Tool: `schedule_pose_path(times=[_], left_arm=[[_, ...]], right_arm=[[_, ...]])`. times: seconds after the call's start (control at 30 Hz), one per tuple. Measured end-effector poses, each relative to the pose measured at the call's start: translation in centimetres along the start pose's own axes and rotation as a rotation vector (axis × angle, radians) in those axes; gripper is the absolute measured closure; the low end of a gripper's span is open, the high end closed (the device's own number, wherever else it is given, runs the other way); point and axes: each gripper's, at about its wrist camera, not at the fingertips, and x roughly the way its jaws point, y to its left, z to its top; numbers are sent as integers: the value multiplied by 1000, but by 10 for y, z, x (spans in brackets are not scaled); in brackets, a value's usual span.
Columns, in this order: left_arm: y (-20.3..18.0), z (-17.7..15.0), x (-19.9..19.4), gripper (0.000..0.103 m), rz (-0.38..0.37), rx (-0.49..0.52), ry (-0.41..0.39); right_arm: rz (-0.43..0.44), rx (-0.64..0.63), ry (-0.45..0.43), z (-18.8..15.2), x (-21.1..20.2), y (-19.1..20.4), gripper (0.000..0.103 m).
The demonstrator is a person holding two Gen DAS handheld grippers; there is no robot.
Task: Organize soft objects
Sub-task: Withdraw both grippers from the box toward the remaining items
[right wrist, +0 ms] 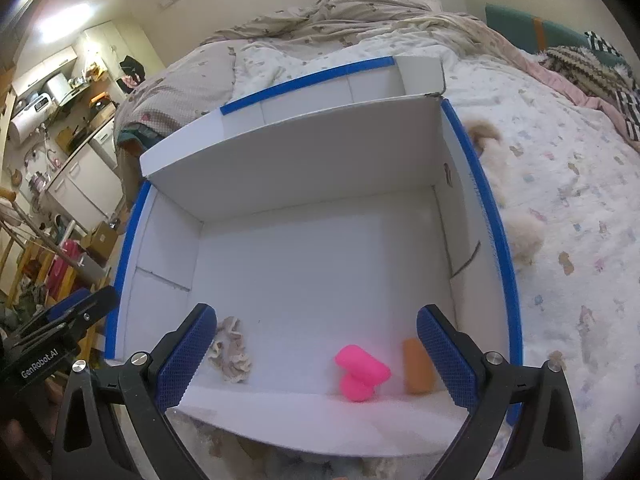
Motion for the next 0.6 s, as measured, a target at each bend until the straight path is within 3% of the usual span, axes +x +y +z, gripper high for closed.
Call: schedule_pose_path(times=[0.23, 0.47, 0.6], left_arm=[[7, -17, -19, 36, 5, 37, -24], [24, -44, -30, 36, -16, 14, 2], [36, -61, -29, 36, 22, 29, 19]], right_arm=[[19, -5, -32, -11, -28, 2, 0], [25, -14, -15, -34, -44, 0, 0], [17, -55, -5, -49, -52, -3, 0]])
